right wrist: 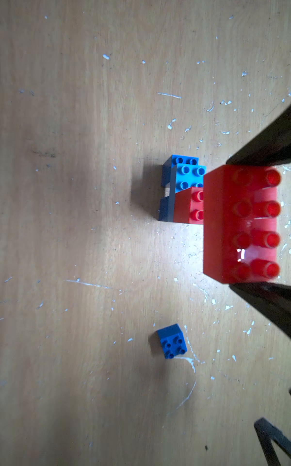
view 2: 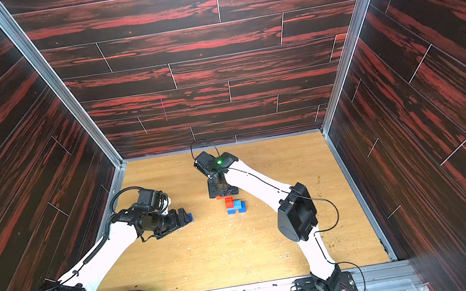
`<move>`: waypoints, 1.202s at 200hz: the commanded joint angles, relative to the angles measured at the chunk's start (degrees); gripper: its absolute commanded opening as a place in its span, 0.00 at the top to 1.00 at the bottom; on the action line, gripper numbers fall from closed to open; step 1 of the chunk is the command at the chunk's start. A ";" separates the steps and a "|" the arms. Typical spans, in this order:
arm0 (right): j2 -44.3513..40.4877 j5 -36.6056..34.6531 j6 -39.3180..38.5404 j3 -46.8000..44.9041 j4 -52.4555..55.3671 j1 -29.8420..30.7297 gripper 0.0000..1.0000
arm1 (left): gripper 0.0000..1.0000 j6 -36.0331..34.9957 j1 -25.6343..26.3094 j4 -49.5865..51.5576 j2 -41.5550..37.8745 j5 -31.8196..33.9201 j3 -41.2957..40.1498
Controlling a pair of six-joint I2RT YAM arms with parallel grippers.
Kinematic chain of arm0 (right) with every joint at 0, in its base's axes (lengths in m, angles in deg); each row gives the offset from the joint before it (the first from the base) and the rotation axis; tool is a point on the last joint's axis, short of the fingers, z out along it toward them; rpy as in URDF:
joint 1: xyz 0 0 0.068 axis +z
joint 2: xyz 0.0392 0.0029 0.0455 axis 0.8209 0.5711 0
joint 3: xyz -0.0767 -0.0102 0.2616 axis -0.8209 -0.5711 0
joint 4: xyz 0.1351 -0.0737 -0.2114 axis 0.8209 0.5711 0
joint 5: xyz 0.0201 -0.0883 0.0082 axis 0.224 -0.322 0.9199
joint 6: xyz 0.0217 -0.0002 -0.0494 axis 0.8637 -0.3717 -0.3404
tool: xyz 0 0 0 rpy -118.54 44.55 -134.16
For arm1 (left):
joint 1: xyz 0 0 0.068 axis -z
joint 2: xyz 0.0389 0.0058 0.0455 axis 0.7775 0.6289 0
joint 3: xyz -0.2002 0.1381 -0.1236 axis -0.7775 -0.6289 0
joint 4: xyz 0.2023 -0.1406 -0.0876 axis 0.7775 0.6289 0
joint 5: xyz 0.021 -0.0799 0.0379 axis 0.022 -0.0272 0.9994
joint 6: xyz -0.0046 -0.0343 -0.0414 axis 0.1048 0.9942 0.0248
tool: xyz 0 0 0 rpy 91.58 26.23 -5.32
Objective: Assemble a giraffe with lego
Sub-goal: Assemble the lego brick with the lego brick.
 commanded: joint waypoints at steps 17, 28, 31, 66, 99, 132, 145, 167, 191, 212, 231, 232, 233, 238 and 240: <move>3.03 1.62 -0.54 2.80 2.28 -0.05 0.54 | 0.04 -0.59 -0.28 0.80 -1.75 -0.97 -0.31; 3.46 1.44 -0.43 3.08 2.42 -0.04 0.54 | 0.04 -0.65 -0.24 0.77 -1.84 -1.11 -0.31; 3.56 1.43 -0.45 3.11 2.39 -0.02 0.54 | 0.04 -0.64 -0.28 0.75 -1.87 -1.09 -0.31; 4.56 1.09 -0.19 3.33 2.76 -0.04 0.54 | 0.04 -0.59 -0.29 0.71 -1.67 -1.38 -0.23; 4.55 1.36 0.20 2.70 2.41 0.00 0.54 | 0.04 -0.66 -0.29 0.63 -1.51 -1.40 -0.17; 3.77 1.53 0.49 0.44 0.82 0.00 0.55 | 0.04 -0.58 -0.24 0.58 -1.52 -1.56 -0.22; 3.61 1.53 0.60 -0.07 0.52 -0.04 0.55 | 0.04 -0.67 -0.27 0.66 -1.59 -1.41 -0.27; 3.50 1.23 0.58 -1.00 0.18 0.02 0.55 | 0.04 -0.66 -0.28 0.69 -1.60 -1.33 -0.35; 3.15 1.31 0.60 -2.02 -0.45 -0.13 0.55 | 0.04 -0.71 -0.29 0.71 -1.70 -1.24 -0.31; 3.11 1.58 0.56 -2.06 -0.49 -0.06 0.56 | 0.04 -0.67 -0.29 0.70 -1.58 -1.21 -0.23; 2.93 2.08 0.47 -2.20 -0.53 -0.11 0.57 | 0.04 -0.64 -0.27 0.66 -1.58 -1.06 -0.30; 2.91 2.11 0.45 -2.23 -0.58 -0.08 0.57 | 0.04 -0.61 -0.28 0.66 -1.58 -1.10 -0.31; 2.90 2.09 0.48 -2.28 -0.56 -0.06 0.57 | 0.04 -0.60 -0.24 0.66 -1.58 -1.08 -0.26; 2.76 2.13 0.49 -2.40 -0.62 -0.05 0.57 | 0.04 -0.67 -0.27 0.66 -1.58 -1.05 -0.30; 2.68 2.10 0.51 -2.48 -0.69 0.00 0.57 | 0.04 -0.67 -0.28 0.66 -1.58 -1.05 -0.31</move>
